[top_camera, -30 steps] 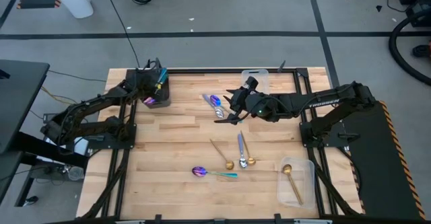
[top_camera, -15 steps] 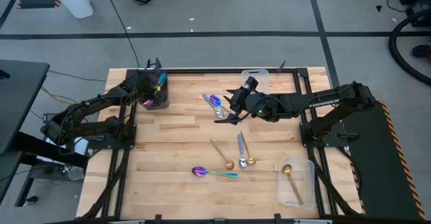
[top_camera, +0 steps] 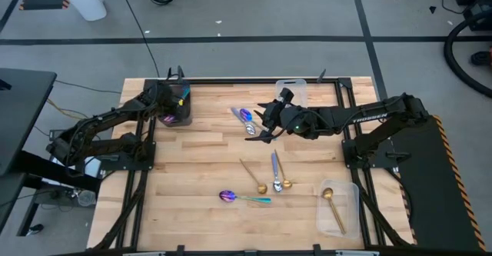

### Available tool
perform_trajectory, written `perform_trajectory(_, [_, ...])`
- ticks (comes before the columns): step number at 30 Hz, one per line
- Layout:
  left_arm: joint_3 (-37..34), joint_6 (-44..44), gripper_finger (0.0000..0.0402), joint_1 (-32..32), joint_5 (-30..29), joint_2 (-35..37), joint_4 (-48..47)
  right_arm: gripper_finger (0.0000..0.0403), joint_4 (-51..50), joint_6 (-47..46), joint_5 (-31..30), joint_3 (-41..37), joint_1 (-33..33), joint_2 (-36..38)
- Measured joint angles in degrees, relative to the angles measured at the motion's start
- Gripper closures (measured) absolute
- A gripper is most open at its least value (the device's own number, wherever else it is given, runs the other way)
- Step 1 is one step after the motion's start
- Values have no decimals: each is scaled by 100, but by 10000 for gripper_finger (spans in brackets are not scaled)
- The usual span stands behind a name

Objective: Sort silverware by color (type)
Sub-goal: Put the purple spoon into the top transparent bin

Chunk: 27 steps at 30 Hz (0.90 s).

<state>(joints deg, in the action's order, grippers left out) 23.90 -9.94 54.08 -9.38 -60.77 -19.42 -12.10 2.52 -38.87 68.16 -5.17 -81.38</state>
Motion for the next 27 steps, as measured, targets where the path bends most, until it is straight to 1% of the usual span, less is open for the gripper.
perform_trajectory(5, [9,-38,247,0,17,16,65,284,-2,0,0,0,-2,0])
perform_trajectory(8, [105,5,226,-4,61,24,63,284,-10,-24,0,0,-2,0])
perform_trajectory(11, [218,112,223,-115,91,82,121,284,-25,-39,0,0,-2,0])
perform_trajectory(16, [351,215,234,-451,99,266,212,284,-45,-42,2,0,-2,0])
perform_trajectory(19, [415,294,240,-717,-23,399,212,284,-62,-113,9,0,-2,0])
perform_trajectory(24, [562,148,242,-1231,-103,510,243,284,-138,-240,352,0,0,0])
perform_trajectory(27, [621,123,242,-1653,-107,509,411,284,-268,-337,446,0,0,0])
